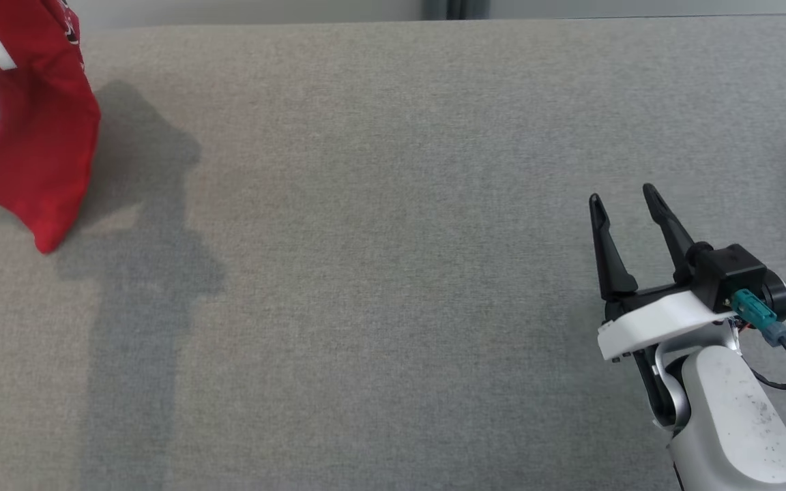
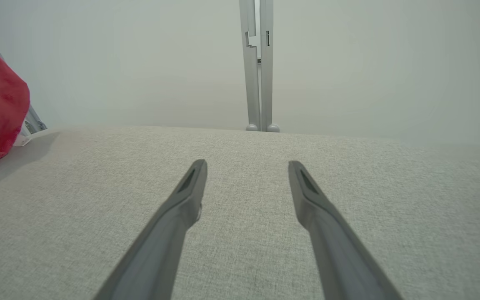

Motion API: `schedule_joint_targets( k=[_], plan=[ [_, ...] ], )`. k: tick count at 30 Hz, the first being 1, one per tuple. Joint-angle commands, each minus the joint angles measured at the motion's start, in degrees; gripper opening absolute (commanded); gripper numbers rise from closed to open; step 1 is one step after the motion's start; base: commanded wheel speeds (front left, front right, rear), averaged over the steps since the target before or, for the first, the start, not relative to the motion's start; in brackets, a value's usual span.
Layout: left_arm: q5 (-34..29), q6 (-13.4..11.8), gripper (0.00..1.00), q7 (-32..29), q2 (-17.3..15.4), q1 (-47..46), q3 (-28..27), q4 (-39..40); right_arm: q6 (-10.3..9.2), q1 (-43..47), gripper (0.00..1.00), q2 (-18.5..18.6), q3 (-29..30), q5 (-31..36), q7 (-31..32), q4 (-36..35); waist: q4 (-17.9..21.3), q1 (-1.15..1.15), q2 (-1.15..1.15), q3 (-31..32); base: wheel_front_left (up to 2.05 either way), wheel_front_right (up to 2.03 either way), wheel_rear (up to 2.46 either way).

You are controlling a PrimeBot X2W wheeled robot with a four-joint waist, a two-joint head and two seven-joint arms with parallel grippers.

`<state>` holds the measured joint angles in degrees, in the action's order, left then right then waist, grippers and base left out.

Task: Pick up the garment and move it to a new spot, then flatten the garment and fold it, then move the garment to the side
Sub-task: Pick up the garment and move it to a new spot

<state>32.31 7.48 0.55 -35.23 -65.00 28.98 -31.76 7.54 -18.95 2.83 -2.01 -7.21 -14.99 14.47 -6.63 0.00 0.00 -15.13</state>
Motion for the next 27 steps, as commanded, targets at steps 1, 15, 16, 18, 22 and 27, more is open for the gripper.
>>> schedule_joint_targets(
  k=[1, 15, 16, 18, 22, 27],
  plan=[
    [-0.5, 0.0, 0.00, -0.9, 0.6, -1.7, 1.0, 1.6, -0.11, 1.4, 1.00, 0.2, -0.1, -0.7, -0.2, 0.0, 4.1, 0.00, 0.00, 3.7, 0.00, 0.00, 0.00],
    [1.7, -0.9, 0.00, -4.4, 12.3, -8.6, 6.4, 7.9, -0.11, 4.6, 1.00, 0.1, 1.5, -3.2, -0.2, -0.9, 12.4, 0.00, 0.00, 7.4, 0.00, 0.00, 0.00],
    [2.2, -1.2, 0.00, -4.4, 12.9, -7.5, 6.7, 7.5, -0.11, 4.7, 1.00, 0.1, 1.7, -3.1, -0.2, -1.0, 12.6, 0.00, 0.00, 7.3, 0.00, 0.00, 0.00],
    [2.6, -1.5, 0.00, -4.4, 14.0, -4.7, 7.5, 6.3, -0.11, 5.0, 1.00, 0.1, 2.3, -3.0, -0.2, -1.2, 12.9, 0.00, 0.00, 7.0, 0.00, 0.00, 0.00],
    [5.4, -2.0, 0.00, -3.2, 15.7, 2.5, 8.1, 2.7, -0.11, 5.3, 1.00, 0.1, 3.0, -3.0, -0.2, -1.5, 13.2, 0.00, 0.00, 5.9, 0.00, 0.00, 0.00],
    [5.9, -3.0, 0.00, 1.3, 15.4, 12.0, 8.8, -5.1, -0.11, 4.5, 1.00, 0.2, 2.9, -3.4, -0.2, -2.1, 13.4, 0.00, 0.00, 4.1, 0.00, 0.00, 0.00]
  ],
)
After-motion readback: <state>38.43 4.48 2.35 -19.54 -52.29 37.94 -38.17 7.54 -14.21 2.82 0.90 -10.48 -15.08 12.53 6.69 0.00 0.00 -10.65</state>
